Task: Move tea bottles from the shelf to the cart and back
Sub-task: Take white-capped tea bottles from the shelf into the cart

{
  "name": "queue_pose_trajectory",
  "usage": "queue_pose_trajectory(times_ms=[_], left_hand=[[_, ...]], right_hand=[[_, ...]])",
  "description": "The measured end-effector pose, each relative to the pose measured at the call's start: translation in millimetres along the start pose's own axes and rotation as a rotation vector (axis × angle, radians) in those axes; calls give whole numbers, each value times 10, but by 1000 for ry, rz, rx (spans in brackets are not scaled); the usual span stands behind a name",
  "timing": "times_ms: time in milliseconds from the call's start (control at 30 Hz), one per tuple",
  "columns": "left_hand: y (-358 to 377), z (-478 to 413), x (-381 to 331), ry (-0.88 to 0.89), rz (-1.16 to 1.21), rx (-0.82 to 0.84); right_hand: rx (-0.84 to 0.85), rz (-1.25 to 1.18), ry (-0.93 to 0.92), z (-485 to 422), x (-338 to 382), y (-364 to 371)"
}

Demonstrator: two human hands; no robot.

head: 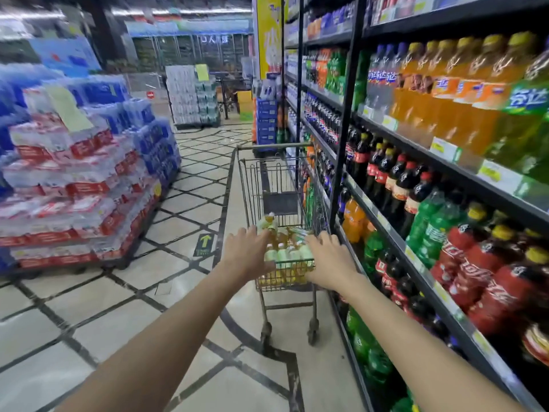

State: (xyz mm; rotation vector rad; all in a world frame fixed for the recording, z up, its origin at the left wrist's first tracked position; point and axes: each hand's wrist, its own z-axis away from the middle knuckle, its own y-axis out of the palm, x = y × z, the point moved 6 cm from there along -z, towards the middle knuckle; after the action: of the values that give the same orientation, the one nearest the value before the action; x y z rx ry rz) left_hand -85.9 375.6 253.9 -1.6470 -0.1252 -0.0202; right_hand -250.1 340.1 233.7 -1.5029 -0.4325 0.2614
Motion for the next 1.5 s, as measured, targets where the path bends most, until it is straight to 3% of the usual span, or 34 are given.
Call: queue_pose_trajectory(times_ms=[533, 933, 1233, 1500], left_hand=[[661, -1853, 772, 34, -22, 93], [1140, -3194, 1368, 300, 29, 168], [1596, -3959, 1314, 474, 2, 248], [2187, -4780, 1243, 556, -5, 346]], right_hand=[[114, -45, 29, -2005, -2, 366], [136, -68, 352, -3194, 48, 649], [157, -90, 505, -3808, -163, 1016], [280, -107, 597, -4471, -453, 1610]])
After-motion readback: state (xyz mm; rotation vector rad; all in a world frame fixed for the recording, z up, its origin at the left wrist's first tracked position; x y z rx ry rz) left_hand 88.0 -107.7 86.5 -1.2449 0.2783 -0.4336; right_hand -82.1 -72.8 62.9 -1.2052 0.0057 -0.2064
